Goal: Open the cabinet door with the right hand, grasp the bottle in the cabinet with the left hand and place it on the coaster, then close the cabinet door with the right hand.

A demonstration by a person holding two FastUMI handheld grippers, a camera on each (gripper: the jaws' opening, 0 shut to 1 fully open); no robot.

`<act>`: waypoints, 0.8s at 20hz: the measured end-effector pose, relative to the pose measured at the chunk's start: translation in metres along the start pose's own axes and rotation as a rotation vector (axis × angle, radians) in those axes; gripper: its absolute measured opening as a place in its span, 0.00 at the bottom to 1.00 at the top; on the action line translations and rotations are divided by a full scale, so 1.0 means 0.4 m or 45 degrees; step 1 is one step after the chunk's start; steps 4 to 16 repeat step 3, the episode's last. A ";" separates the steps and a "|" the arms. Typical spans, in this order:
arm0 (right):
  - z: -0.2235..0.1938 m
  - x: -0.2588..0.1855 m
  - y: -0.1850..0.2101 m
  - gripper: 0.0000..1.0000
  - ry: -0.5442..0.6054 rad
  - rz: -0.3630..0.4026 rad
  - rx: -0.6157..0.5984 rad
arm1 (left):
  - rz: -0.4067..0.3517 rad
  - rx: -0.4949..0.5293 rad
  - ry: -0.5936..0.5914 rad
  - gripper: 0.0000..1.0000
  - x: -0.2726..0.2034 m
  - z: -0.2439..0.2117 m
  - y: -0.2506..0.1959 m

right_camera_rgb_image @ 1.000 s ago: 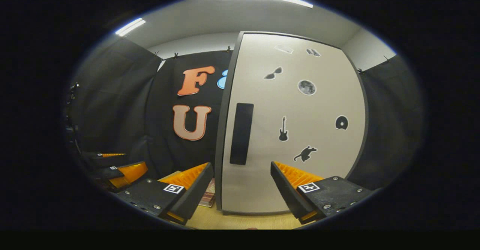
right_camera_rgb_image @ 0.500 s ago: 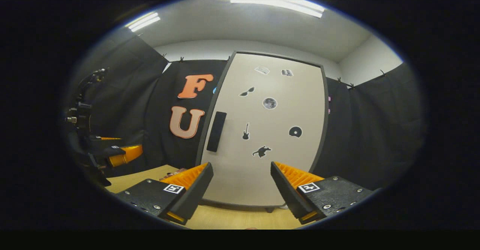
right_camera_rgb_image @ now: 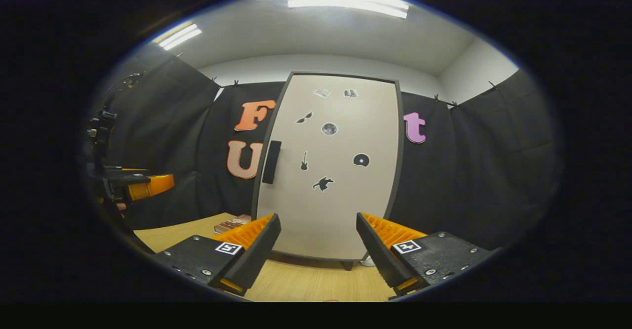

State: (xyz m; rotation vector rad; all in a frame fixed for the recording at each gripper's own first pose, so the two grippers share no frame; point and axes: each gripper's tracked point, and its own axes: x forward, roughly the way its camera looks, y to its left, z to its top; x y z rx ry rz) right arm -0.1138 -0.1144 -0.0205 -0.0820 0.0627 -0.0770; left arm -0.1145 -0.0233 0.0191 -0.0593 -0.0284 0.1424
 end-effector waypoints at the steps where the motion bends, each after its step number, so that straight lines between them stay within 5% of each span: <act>1: 0.001 -0.005 -0.012 0.97 -0.006 -0.015 -0.003 | -0.006 0.002 -0.009 0.95 -0.003 0.006 -0.012; 16: 0.010 -0.010 -0.034 0.95 -0.007 -0.044 -0.017 | -0.022 -0.002 -0.017 0.95 0.001 0.017 -0.027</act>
